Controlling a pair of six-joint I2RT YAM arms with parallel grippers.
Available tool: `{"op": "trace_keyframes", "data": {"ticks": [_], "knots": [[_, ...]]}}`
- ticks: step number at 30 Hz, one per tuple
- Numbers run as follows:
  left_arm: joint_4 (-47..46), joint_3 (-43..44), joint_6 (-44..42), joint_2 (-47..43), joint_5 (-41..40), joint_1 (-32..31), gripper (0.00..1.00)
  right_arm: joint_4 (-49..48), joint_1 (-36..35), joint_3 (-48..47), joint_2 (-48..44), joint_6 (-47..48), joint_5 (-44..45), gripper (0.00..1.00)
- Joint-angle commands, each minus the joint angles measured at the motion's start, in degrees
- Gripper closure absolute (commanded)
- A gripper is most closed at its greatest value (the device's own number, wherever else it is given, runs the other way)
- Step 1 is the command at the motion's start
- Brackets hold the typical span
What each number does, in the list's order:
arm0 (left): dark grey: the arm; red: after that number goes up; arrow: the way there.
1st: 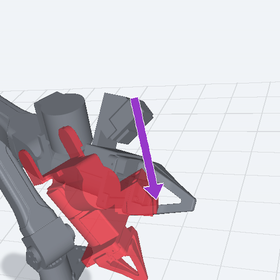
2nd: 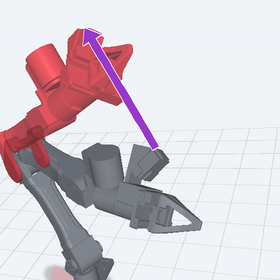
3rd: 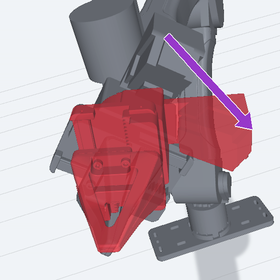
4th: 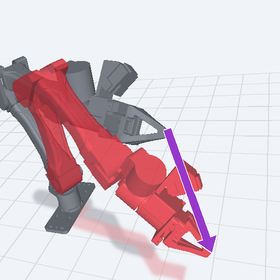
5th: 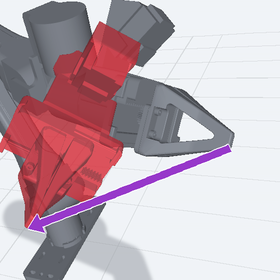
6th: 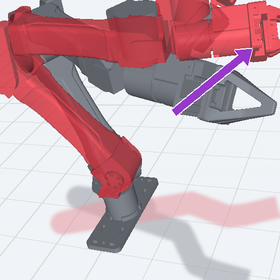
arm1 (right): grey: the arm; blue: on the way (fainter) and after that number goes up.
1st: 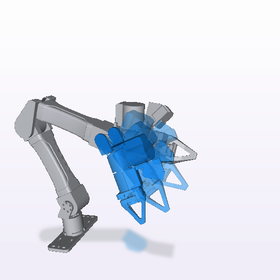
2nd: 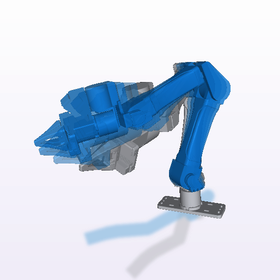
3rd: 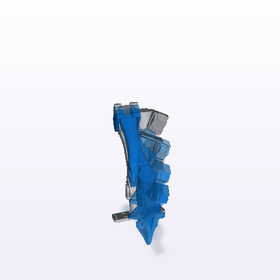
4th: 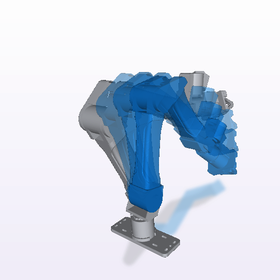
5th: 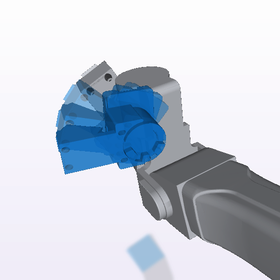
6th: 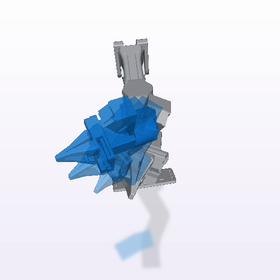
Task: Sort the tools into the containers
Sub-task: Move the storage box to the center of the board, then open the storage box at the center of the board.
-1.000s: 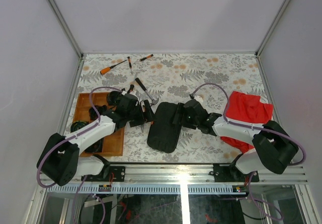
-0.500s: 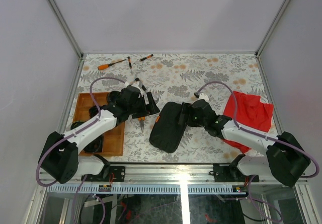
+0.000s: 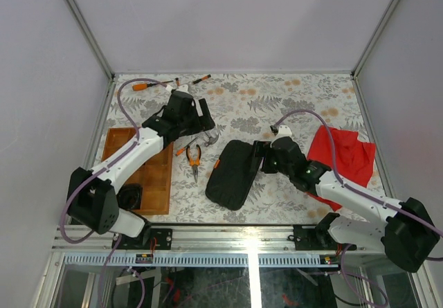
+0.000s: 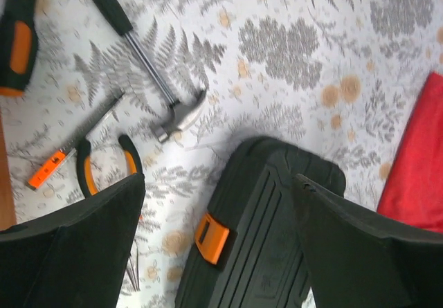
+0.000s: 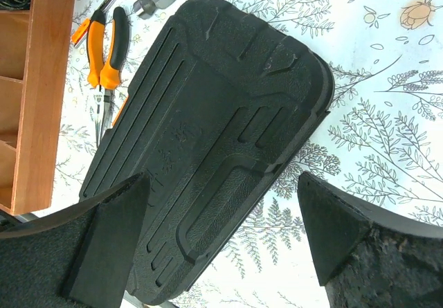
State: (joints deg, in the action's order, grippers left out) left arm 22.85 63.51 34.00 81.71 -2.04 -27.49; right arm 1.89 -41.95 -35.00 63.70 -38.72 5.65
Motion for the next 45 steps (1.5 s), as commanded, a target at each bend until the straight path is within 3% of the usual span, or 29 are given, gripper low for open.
{"op": "trace_keyframes", "data": {"ticks": [1, 14, 29, 35, 45], "knots": [[1.0, 5.5, -2.8, 3.3, -0.9, 3.0, 0.17, 0.9, 0.3, -0.7, -2.2, 1.6, 1.7, 0.06], [1.4, 13.7, -4.3, 9.5, -1.0, 7.2, 0.20, 2.2, 0.3, 1.2, -5.2, 2.5, 1.9, 0.07], [1.0, 14.8, -4.0, 11.9, 1.9, 10.4, 0.23, 2.5, 0.3, 2.0, -5.4, 1.3, 2.1, 0.09], [0.1, 8.9, -2.2, 9.4, 5.2, 8.2, 0.25, 3.0, 0.3, 2.5, -5.1, -2.6, 4.0, 0.11], [-6.1, -8.3, 0.4, 1.9, 10.2, 1.8, 0.23, -5.0, 0.3, 3.6, 1.1, -7.8, -3.4, 0.12]]}}
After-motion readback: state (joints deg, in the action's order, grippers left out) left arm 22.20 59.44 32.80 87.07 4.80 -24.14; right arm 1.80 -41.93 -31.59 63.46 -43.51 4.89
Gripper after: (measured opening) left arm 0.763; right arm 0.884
